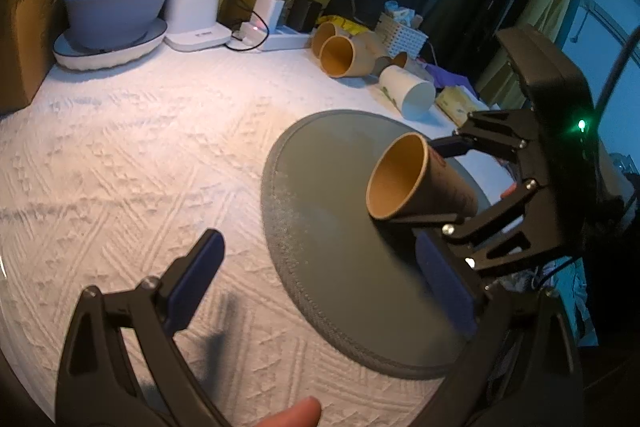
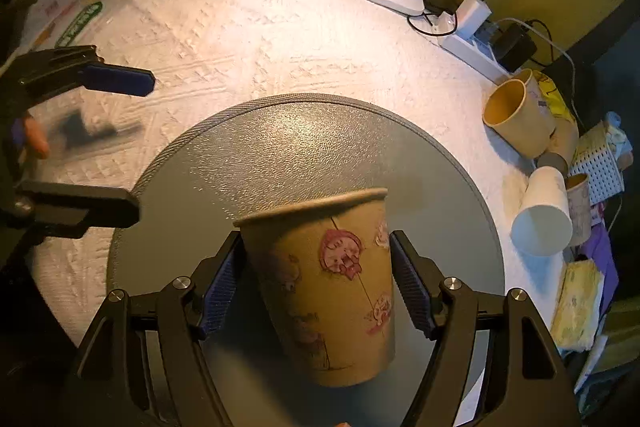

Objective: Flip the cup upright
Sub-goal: 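Rotate the right gripper to turn the cup opening upward, then lower the upright cup onto the grey mat and open the right gripper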

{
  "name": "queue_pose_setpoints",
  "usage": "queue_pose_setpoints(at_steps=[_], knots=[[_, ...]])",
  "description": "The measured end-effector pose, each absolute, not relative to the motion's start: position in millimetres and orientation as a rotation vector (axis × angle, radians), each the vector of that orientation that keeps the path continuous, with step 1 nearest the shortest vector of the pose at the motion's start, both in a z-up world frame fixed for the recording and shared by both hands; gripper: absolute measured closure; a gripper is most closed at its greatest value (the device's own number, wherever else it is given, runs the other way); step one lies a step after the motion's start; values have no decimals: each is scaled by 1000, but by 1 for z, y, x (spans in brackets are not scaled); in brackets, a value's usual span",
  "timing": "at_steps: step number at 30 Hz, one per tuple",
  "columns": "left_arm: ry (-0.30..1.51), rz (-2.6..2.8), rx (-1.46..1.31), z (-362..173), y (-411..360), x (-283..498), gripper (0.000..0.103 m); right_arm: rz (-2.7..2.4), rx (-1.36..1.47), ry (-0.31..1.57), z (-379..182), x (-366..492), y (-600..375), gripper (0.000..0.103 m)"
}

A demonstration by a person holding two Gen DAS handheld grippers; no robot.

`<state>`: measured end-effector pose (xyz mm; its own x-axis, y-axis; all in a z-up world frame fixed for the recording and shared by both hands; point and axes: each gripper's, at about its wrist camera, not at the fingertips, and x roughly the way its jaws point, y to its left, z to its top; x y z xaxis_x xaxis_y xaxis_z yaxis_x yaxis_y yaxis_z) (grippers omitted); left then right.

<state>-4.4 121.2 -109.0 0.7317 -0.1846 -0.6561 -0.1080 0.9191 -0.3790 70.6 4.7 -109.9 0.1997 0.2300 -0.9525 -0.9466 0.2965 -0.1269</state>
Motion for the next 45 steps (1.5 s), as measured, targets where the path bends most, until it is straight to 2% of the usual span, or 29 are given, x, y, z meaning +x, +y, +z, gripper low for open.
queue_pose_setpoints(at_steps=[7, 18, 32, 45], knots=[[752, -32, -402, -107, 120, -5, 5, 1018, -834, 983, -95, 72, 0, 32], [739, -39, -363, -94, 102, -1, 5, 953, -502, 908, -66, 87, -47, 32], [733, -32, -313, -81, 70, 10, 5, 872, -294, 894, -76, 95, -98, 32], [703, -6, -262, -71, 46, 12, 5, 810, -215, 903, -83, 93, -129, 32]])
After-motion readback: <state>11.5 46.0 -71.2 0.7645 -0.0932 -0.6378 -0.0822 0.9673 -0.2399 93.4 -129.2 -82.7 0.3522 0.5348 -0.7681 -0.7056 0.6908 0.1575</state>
